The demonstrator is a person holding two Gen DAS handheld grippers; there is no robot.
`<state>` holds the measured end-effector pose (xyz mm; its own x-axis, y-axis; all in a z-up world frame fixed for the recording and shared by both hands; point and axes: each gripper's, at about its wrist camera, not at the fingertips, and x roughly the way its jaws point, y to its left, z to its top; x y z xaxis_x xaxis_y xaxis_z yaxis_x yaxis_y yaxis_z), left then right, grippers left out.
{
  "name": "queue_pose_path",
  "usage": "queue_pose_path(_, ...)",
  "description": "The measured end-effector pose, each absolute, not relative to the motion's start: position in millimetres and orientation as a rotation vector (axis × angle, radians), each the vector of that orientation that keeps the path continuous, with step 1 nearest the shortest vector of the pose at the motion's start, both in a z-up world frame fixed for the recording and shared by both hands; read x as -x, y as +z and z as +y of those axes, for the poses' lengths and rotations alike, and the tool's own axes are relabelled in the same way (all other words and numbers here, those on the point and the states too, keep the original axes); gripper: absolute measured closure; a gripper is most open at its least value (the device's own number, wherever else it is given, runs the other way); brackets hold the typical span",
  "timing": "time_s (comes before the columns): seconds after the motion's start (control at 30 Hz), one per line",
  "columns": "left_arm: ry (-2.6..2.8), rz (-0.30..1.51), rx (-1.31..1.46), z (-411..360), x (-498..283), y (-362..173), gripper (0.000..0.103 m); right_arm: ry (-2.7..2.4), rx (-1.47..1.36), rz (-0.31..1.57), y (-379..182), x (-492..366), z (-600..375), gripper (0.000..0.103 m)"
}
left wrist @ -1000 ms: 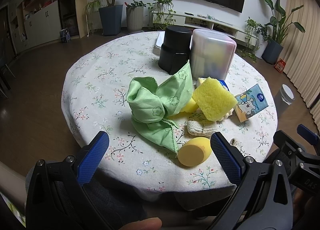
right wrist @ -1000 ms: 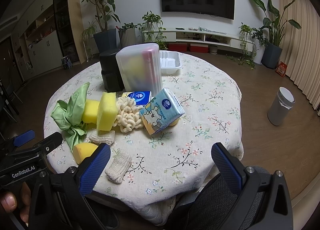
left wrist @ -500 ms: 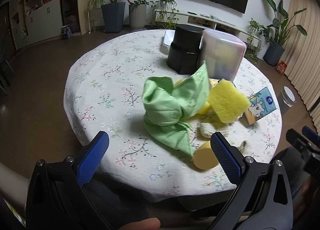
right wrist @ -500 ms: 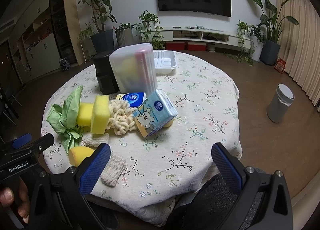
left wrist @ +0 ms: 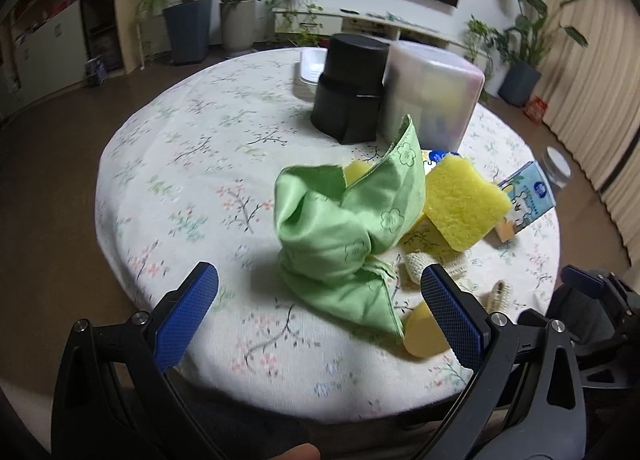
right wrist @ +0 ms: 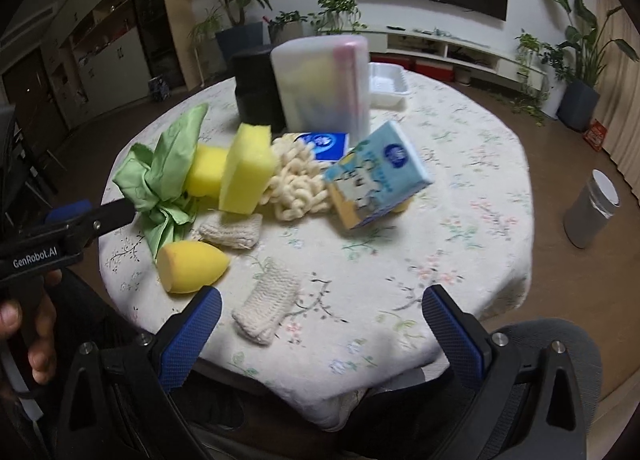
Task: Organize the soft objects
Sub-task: 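Grasp the green cloth with the left tool while the right tool grasps the white knitted scrubber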
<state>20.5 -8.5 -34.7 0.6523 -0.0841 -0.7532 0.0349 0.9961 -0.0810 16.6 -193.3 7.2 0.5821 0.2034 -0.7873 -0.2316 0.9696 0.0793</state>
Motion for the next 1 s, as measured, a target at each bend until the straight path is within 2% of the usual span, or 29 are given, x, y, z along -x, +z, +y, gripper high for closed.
queue_pose_path(0.03,-0.069,0.869,0.047,-15,-23,-37,0.002,0.260,0.033,0.930,3,-20,-191,0.008)
queue_pose_path(0.1,-0.071,0.890,0.039,-6,-34,-38,0.002,0.271,0.030,0.973,-5,-27,-187,0.021)
queue_pose_path(0.47,-0.112,0.969,0.088,24,-62,-47,0.002,0.321,0.078,1.001,-24,-32,-168,0.022)
queue_pose_path(0.53,-0.118,0.986,0.100,29,-66,-50,0.002,0.334,0.088,0.995,-23,-31,-166,0.027)
queue_pose_path(0.57,-0.120,0.991,0.100,32,-69,-52,0.002,0.342,0.097,0.990,-22,-31,-166,0.035)
queue_pose_path(0.6,-0.121,0.992,0.096,32,-70,-53,0.006,0.349,0.105,0.984,-21,-30,-165,0.043)
queue_pose_path(0.67,-0.130,0.994,0.096,33,-72,-55,0.016,0.363,0.098,0.980,-21,-33,-166,0.052)
queue_pose_path(0.73,-0.143,0.994,0.106,33,-73,-55,0.037,0.387,0.087,0.978,-21,-34,-166,0.062)
queue_pose_path(0.77,-0.147,0.991,0.109,33,-73,-54,0.041,0.401,0.080,0.976,-20,-34,-166,0.067)
queue_pose_path(0.83,-0.148,0.983,0.108,32,-73,-52,0.049,0.406,0.079,0.970,-21,-34,-166,0.068)
queue_pose_path(1.0,-0.150,0.952,0.140,38,-70,-49,0.058,0.418,0.045,0.965,-19,-32,-172,0.069)
